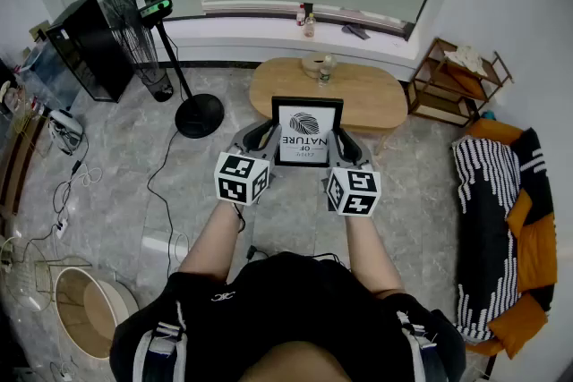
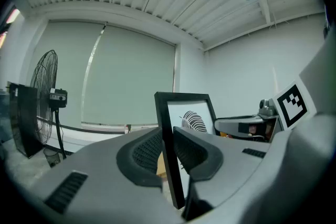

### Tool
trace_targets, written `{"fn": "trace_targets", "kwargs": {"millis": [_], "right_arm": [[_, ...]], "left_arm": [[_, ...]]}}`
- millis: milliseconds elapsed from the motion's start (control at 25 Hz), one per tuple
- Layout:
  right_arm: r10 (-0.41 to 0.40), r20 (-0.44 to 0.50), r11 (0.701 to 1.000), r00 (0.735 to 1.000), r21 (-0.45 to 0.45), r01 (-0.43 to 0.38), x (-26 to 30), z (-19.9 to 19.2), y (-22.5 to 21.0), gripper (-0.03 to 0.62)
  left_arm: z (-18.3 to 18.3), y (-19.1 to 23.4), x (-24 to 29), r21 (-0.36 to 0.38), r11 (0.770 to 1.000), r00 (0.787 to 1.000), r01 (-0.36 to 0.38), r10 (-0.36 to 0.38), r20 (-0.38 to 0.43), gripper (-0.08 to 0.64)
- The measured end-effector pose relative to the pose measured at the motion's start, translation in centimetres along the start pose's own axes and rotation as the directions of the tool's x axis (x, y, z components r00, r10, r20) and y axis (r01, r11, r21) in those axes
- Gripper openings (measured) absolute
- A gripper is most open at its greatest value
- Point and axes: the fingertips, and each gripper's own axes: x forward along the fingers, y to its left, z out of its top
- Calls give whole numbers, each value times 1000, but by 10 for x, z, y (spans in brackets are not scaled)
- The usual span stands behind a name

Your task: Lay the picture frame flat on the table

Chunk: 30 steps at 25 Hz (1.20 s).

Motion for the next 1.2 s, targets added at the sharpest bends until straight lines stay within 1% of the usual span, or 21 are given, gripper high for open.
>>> {"fn": "trace_targets", "kwargs": {"millis": [160, 360, 560, 920, 1040, 1200], "right_arm": [[10, 29, 1000, 1000, 27, -11, -6, 4, 3, 83], [11, 16, 999, 1000, 48, -12, -6, -1, 14, 83], [10, 20, 999, 1000, 44, -11, -2, -1, 37, 84], [-19, 26, 998, 999, 56, 18, 10, -11, 76, 83], [-19, 11, 998, 1000, 57, 19, 18, -13, 83, 83], [-17, 5, 999, 1000, 52, 16, 40, -17, 79, 83]], "left_arm": [[3, -2, -6, 0, 1000, 1000, 3, -3, 8, 78], [2, 3, -17, 20, 1000, 1000, -2, 1, 11, 78], [2, 22, -31, 13, 1000, 1000, 5, -6, 19, 78], [-6, 56, -52, 20, 999, 999, 38, -39, 25, 78], [-9, 67, -50, 10, 999, 999, 41, -41, 19, 77], [-14, 83, -34, -3, 999, 999, 41, -41, 12, 78]]}}
